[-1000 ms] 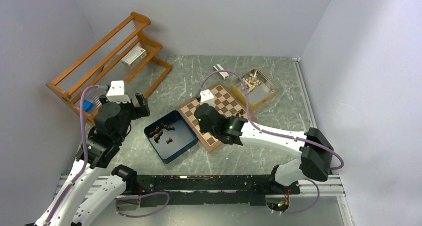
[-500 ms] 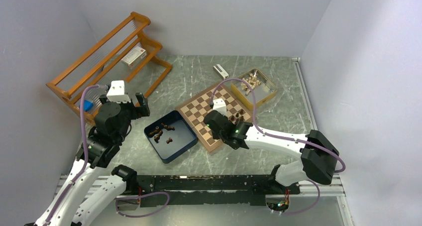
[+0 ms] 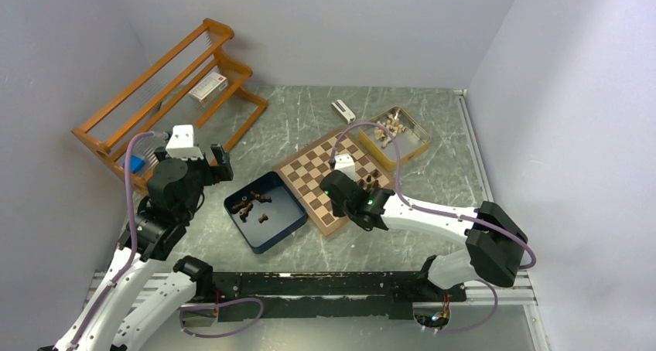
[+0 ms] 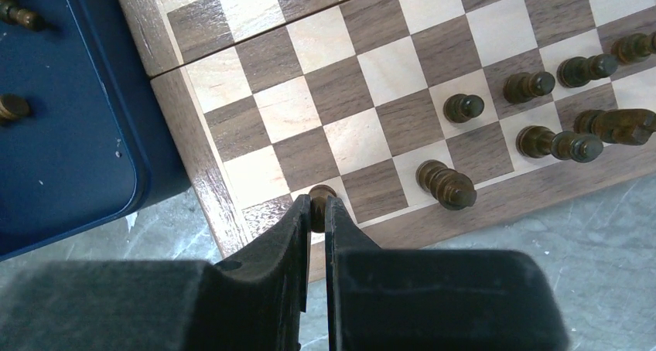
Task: Set up the chess pieces on the board
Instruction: Place the chess piece on the chessboard.
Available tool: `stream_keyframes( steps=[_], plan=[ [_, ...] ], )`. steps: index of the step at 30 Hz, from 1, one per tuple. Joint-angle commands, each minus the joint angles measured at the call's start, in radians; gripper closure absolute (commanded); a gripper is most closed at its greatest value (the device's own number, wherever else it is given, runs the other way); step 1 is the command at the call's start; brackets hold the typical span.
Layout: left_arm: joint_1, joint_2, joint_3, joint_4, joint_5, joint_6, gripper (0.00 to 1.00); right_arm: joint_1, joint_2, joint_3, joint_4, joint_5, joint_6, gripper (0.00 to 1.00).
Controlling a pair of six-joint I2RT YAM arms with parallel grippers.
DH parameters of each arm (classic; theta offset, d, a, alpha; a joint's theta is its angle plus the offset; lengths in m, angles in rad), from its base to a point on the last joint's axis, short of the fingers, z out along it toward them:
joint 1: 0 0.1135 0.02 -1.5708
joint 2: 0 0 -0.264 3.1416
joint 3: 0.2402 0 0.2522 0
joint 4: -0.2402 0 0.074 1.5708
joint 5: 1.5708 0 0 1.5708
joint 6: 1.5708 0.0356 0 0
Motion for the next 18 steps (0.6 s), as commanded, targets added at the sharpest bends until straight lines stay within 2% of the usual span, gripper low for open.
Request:
stream_keyframes(
  steps=[1,18],
  plan=[
    [-0.002,-0.001,0.003,0.028,0.010,0.007,0.03,0.000,-0.002,-0.019,0.008,-0.002,0.020,0.92],
    [-0.002,0.002,0.003,0.028,0.009,0.007,0.03,0.000,0.022,-0.035,0.015,-0.029,0.021,0.91]
  ],
)
